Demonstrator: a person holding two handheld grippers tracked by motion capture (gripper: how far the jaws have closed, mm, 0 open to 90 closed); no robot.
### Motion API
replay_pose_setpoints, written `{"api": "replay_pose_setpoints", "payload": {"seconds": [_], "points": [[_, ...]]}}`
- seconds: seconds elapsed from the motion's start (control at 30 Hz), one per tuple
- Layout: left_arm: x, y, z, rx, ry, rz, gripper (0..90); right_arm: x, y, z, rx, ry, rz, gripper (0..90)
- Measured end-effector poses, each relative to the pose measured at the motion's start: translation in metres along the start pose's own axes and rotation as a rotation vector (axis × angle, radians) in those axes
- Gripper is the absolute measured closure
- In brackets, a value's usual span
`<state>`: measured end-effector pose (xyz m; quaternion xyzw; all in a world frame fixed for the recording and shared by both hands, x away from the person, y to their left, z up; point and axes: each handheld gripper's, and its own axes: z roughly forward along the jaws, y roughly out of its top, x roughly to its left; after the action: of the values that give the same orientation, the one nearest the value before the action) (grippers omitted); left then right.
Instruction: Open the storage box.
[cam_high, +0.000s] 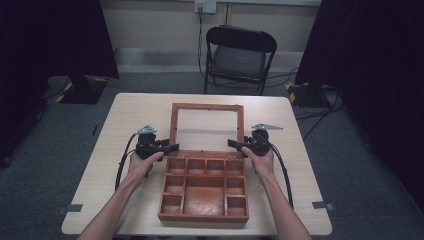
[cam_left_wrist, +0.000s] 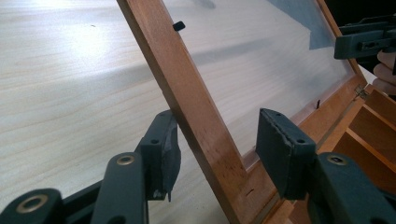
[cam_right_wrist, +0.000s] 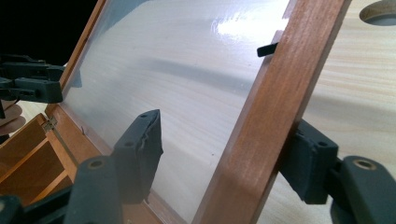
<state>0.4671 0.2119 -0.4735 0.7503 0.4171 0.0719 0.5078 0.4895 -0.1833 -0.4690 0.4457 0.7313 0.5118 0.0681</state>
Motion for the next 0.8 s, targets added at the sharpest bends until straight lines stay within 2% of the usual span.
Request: {"api": "replay_pose_setpoints", "payload": {"seconds": [0.23,0.4,0.8], "points": [[0.001,-0.001,0.002,0.011,-0.003,-0.020,46.3,-0.001,-0.002,0.004,0.011,-0.005,0.010,31.3],[-0.001,-0.001,0.003,0.027,0.014,-0.016,43.5,0.000,-0.003,0.007,0.021,-0.012,0.022,28.5],[0.004,-0.003,0.008,0.041,0.005,-0.065,38.1,-0.004,-0.005,0.011,0.048,-0.031,0.040,24.1]]}}
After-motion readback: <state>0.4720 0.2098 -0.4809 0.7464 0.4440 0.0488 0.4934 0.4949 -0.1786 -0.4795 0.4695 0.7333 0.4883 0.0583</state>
